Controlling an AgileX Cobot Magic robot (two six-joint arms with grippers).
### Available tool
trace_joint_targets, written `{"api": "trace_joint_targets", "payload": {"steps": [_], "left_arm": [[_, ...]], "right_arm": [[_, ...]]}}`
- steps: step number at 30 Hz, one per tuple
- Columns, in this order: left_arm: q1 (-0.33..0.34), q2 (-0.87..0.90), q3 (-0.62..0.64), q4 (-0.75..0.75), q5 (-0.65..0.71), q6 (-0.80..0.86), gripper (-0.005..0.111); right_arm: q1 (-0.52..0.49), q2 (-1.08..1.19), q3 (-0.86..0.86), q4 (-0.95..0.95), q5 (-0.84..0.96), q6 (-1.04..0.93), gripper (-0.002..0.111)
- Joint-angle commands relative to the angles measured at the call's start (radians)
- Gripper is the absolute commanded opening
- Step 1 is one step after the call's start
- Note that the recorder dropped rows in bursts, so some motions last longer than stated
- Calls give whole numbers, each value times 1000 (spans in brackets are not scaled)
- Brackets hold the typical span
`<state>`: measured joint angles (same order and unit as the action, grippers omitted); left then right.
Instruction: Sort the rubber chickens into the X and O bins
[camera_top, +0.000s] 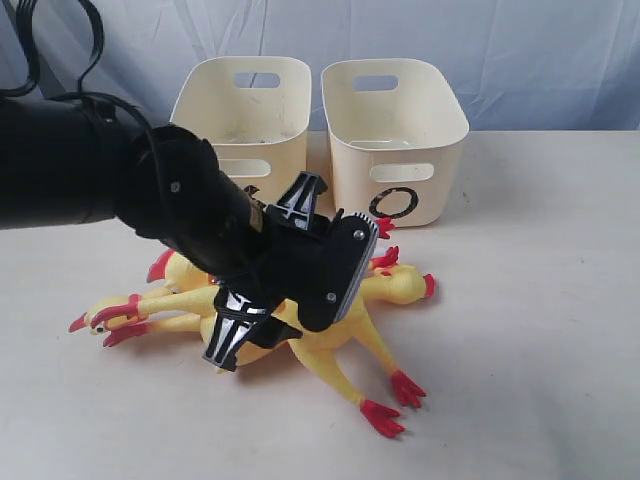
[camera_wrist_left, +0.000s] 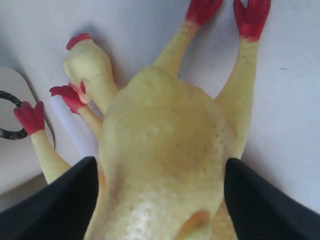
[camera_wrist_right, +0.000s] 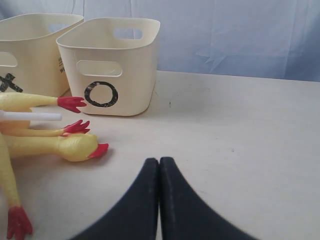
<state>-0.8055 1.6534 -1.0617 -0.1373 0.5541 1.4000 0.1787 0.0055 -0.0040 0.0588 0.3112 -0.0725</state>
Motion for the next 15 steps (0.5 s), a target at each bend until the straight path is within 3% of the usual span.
{"api": "trace_joint_targets", "payload": {"steps": [1, 15], "left_arm": [[-5, 20, -5, -3, -33, -12, 65], [-5, 57, -5, -3, -39, -12, 62]], "right_arm": [[2, -5, 4, 2, -6, -3, 0], [2, -5, 4, 2, -6, -3, 0]]}}
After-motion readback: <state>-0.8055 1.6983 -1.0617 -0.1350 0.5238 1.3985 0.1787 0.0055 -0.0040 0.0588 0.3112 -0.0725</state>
